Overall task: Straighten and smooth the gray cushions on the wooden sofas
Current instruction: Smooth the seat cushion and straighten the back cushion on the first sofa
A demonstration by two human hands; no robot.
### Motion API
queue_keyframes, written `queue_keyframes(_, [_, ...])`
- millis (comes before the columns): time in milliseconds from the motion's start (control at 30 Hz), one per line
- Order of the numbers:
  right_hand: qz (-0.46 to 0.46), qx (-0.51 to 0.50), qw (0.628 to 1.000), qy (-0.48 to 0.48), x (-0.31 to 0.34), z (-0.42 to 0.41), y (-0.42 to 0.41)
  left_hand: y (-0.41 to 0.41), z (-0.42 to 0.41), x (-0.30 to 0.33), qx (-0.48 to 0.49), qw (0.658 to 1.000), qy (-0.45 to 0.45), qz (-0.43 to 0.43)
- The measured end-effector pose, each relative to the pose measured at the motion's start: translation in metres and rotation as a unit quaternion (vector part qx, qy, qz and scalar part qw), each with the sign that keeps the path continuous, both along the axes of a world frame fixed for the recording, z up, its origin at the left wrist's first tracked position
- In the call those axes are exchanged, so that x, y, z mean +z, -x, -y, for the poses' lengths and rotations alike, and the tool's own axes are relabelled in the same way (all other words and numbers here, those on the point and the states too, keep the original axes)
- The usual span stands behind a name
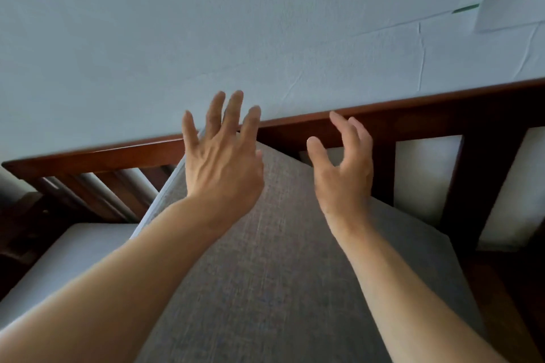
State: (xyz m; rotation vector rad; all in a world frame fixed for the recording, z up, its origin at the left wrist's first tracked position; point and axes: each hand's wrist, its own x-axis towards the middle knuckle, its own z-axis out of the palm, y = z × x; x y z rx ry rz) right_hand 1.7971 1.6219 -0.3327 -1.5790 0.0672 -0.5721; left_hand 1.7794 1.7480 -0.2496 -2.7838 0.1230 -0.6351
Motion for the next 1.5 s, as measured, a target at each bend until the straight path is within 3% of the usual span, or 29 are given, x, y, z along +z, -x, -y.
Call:
queue_keyframes(67, [-0.024, 0.028, 0.995, 0.093, -0.038, -0.019, 0.002, 0.0, -0.013, -0.028, 0.035, 0.998, -0.003, -0.049])
queue_keyframes(133, [-0.124, 0.186, 0.926, 0.304, -0.083, -0.035, 0.01, 0.005, -0.026, -0.063, 0.12, 0.975, -0.06, -0.179])
queue_keyframes(167, [-0.155, 0.239, 0.902, 0.326, -0.097, -0.036, 0.004, 0.001, -0.026, -0.071, 0.141, 0.967, -0.064, -0.205])
queue_keyframes(233, [-0.172, 0.216, 0.929, 0.246, -0.09, -0.012, -0.01, -0.013, -0.005, -0.07, 0.108, 0.977, -0.03, -0.179])
queue_keyframes(300, [-0.09, 0.047, 0.979, 0.175, -0.1, 0.021, -0.018, -0.025, 0.028, -0.08, 0.02, 0.998, 0.004, -0.064])
queue_keyframes(333, [-0.08, 0.008, 0.975, 0.206, -0.112, 0.03, -0.017, -0.026, 0.039, -0.09, -0.003, 0.998, 0.025, -0.058])
queue_keyframes(400, [-0.149, 0.109, 0.938, 0.292, -0.156, 0.039, -0.003, -0.016, 0.054, -0.131, 0.017, 0.981, -0.021, -0.19])
queue_keyframes(433, [-0.188, 0.176, 0.925, 0.278, -0.174, 0.047, -0.001, -0.015, 0.058, -0.149, 0.04, 0.967, -0.056, -0.244])
queue_keyframes(467, [-0.207, 0.194, 0.936, 0.206, -0.18, 0.061, -0.004, -0.018, 0.069, -0.16, 0.049, 0.964, -0.061, -0.253])
queue_keyframes(533, [-0.157, 0.048, 0.981, 0.106, -0.187, 0.102, -0.01, -0.022, 0.104, -0.168, 0.007, 0.98, -0.03, -0.198])
queue_keyframes(600, [-0.145, -0.106, 0.972, 0.152, -0.206, 0.137, -0.011, -0.021, 0.135, -0.186, -0.063, 0.989, 0.029, -0.132])
queue_keyframes(633, [-0.185, -0.081, 0.953, 0.224, -0.224, 0.145, -0.006, -0.016, 0.144, -0.2, -0.075, 0.984, 0.028, -0.16])
queue_keyframes(700, [-0.314, 0.095, 0.895, 0.301, -0.265, 0.143, 0.009, -0.003, 0.149, -0.239, -0.044, 0.959, -0.058, -0.272])
queue_keyframes(767, [-0.351, 0.153, 0.887, 0.257, -0.278, 0.156, 0.018, -0.002, 0.161, -0.257, -0.003, 0.939, -0.085, -0.334])
queue_keyframes(867, [-0.325, 0.082, 0.922, 0.192, -0.251, 0.195, 0.041, 0.01, 0.213, -0.252, -0.029, 0.95, -0.034, -0.31])
queue_keyframes(967, [-0.229, -0.071, 0.96, 0.142, -0.238, 0.228, 0.085, 0.05, 0.245, -0.248, -0.082, 0.967, 0.017, -0.242])
queue_keyframes(1033, [-0.215, -0.142, 0.956, 0.14, -0.249, 0.228, 0.117, 0.081, 0.234, -0.262, -0.079, 0.969, 0.03, -0.233])
queue_keyframes(1133, [-0.322, 0.033, 0.895, 0.306, -0.294, 0.196, 0.146, 0.104, 0.208, -0.283, -0.064, 0.936, -0.06, -0.342])
queue_keyframes(1200, [-0.379, 0.1, 0.879, 0.27, -0.283, 0.199, 0.139, 0.1, 0.211, -0.272, -0.049, 0.933, -0.065, -0.349])
queue_keyframes(1300, [-0.264, -0.017, 0.945, 0.192, -0.228, 0.211, 0.144, 0.103, 0.215, -0.225, -0.052, 0.968, -0.013, -0.243])
queue_keyframes(1367, [-0.199, -0.097, 0.961, 0.164, -0.202, 0.186, 0.167, 0.125, 0.18, -0.205, -0.061, 0.985, 0.012, -0.164])
queue_keyframes(1400, [-0.201, -0.094, 0.957, 0.187, -0.198, 0.162, 0.181, 0.14, 0.159, -0.201, -0.047, 0.988, 0.02, -0.149])
queue_keyframes(1500, [-0.267, 0.057, 0.898, 0.345, -0.217, 0.103, 0.201, 0.165, 0.107, -0.205, 0.028, 0.965, -0.042, -0.257])
